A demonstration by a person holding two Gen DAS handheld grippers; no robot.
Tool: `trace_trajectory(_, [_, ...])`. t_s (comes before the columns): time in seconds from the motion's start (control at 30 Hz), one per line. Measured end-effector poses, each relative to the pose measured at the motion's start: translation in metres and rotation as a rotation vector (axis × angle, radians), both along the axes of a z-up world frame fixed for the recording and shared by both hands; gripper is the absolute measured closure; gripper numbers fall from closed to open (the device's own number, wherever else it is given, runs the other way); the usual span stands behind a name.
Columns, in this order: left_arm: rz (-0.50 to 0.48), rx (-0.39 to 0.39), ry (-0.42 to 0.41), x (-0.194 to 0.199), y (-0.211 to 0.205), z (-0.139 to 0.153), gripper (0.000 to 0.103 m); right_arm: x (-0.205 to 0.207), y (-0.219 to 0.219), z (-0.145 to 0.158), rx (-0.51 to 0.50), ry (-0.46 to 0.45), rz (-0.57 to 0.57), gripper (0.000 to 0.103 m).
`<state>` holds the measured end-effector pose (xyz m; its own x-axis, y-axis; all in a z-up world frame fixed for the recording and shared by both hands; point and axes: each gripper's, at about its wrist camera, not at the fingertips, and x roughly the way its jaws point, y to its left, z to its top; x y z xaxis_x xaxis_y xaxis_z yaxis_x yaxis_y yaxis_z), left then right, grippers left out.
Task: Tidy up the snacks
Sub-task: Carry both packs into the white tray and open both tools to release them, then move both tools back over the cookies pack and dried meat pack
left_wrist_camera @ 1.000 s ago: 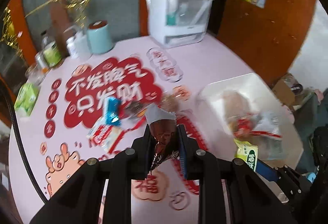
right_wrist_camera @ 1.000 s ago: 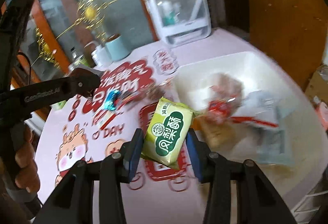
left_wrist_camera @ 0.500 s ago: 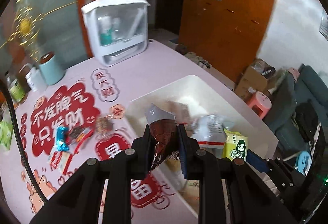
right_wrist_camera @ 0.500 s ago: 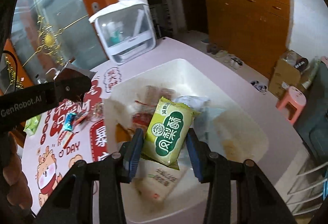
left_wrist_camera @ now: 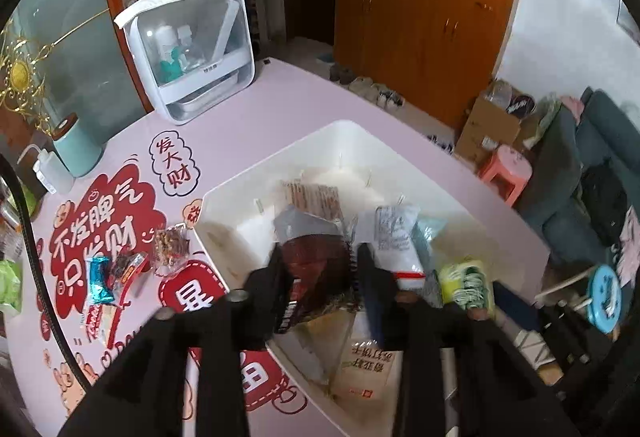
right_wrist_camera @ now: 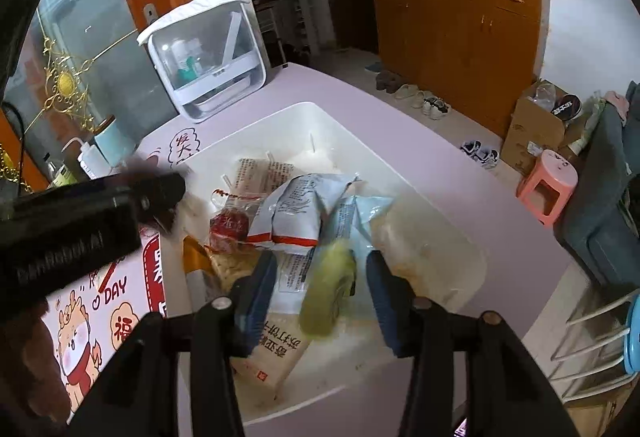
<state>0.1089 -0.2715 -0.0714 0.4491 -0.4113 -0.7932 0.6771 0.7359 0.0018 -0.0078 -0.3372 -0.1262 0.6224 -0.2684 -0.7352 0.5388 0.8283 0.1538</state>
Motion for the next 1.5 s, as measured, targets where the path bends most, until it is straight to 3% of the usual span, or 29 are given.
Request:
trace_trajectory(0.03, [0.003, 0.011, -0.008, -0.002, 0.000, -0.001, 0.050, -0.001, 0.000, 0.000, 0.004, -0.003, -0.001, 0.048])
trace_trajectory(0.1, [0.010, 0.025, -0.025, -0.005, 0.000, -0.002, 0.027, -0.002, 0.000, 0.000, 0.018, -0.001, 0.001, 0.048])
trace_trajectory(0.2, [0.009, 0.025, -0.036, -0.009, 0.004, 0.001, 0.023, -0.003, 0.001, -0.001, 0.036, 0.002, 0.001, 0.048])
trace_trajectory(0.57, [0.052, 0.037, -0.042, -0.018, 0.041, 0.007, 0.022, -0.003, 0.020, 0.011, 0.027, -0.024, -0.002, 0.048])
trace_trajectory(0.8, [0.115, 0.024, -0.057, -0.019, 0.084, 0.018, 0.022, 0.010, 0.053, 0.019, 0.004, -0.031, 0.069, 0.048])
trace_trajectory(1.2, [0.316, 0.028, -0.080, 0.004, 0.196, 0.032, 0.021, 0.059, 0.127, 0.031, -0.043, -0.027, 0.244, 0.048])
trace_trajectory(1.5, [0.497, 0.033, -0.098, 0.047, 0.292, 0.032, 0.021, 0.112, 0.172, 0.037, -0.104, -0.016, 0.374, 0.048])
